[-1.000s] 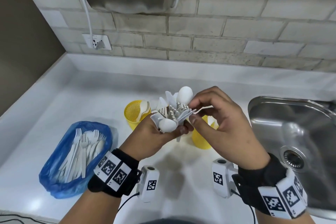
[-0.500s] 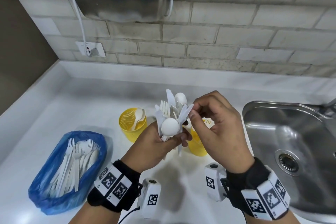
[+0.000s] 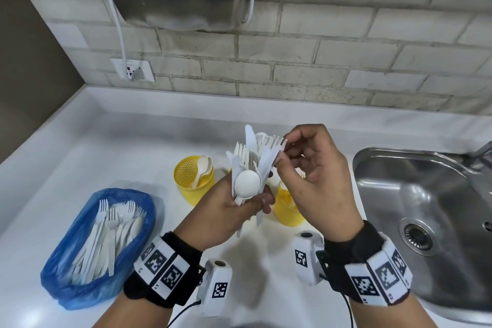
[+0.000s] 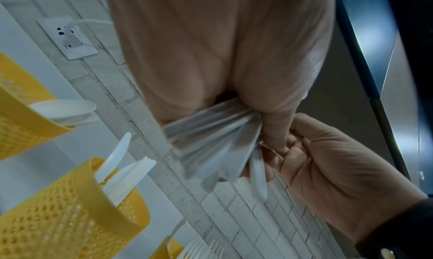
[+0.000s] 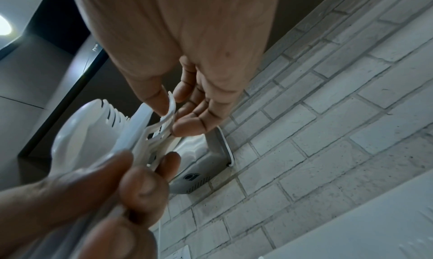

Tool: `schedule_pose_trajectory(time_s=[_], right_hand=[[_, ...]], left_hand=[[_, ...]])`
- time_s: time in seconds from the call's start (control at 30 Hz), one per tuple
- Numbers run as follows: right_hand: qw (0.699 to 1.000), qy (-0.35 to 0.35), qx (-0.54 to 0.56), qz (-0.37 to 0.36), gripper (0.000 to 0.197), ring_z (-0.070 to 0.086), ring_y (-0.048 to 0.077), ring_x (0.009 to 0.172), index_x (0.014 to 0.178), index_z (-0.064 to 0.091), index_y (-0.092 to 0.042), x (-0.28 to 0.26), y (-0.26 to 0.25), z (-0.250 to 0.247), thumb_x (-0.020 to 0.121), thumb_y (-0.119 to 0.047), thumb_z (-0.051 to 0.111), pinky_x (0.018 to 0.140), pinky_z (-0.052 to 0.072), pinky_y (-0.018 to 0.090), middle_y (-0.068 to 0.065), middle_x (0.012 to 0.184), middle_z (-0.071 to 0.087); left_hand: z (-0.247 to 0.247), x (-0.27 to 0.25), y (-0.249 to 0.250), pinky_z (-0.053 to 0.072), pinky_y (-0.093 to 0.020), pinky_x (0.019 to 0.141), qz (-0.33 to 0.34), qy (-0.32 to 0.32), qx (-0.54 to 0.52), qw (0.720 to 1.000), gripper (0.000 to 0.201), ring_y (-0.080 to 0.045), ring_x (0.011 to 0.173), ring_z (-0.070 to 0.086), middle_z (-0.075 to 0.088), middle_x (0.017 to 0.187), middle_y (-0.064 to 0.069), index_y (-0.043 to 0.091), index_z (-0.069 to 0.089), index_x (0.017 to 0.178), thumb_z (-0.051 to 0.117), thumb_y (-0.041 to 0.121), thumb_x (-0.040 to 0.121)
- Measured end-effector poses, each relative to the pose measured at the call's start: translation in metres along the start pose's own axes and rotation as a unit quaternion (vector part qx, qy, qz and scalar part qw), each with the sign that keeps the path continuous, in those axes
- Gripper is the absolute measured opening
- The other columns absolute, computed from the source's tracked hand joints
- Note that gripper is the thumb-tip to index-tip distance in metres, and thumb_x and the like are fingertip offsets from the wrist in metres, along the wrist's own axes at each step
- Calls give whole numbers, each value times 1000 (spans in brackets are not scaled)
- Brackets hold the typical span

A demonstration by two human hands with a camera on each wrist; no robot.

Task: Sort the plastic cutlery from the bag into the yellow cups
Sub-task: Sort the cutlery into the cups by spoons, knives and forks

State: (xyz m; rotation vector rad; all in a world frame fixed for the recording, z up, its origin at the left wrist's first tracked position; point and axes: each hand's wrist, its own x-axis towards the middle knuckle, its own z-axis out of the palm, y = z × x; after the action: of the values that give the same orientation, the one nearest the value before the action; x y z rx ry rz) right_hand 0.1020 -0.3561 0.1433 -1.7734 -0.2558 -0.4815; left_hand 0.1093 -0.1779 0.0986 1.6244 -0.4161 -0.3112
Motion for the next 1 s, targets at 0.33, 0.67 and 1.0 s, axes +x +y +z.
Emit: schedule_pose_trajectory(time_s=[0.33, 0.67, 1.0], right_hand=[[987, 84, 124, 52, 24, 61, 19, 69, 96, 57, -15, 6, 0, -3, 95, 8, 65, 64, 55, 27, -5, 86, 61], [965, 79, 212, 130, 15, 66, 24, 81, 95, 64, -11, 5, 11, -10, 102, 0, 57, 72, 58, 39, 8, 95, 66], [939, 36, 275, 205, 10, 59, 39, 66, 98, 67, 2, -3, 14, -3, 102, -2, 59, 62, 52, 45, 20, 79, 64]], left_hand=[[0, -1, -1, 54, -34, 67, 2, -3, -17, 1000, 12, -22, 84, 71, 74, 87, -4, 19, 73, 96, 68, 30, 97], [5, 0, -3, 51, -34, 66, 12, 15, -52, 998, 12, -27, 81, 68, 72, 90, -12, 16, 73, 98, 62, 21, 98], [14, 0, -1, 52, -31, 62, 3, 71, -26, 997, 13, -23, 73, 69, 75, 87, -11, 0, 69, 96, 61, 9, 102]])
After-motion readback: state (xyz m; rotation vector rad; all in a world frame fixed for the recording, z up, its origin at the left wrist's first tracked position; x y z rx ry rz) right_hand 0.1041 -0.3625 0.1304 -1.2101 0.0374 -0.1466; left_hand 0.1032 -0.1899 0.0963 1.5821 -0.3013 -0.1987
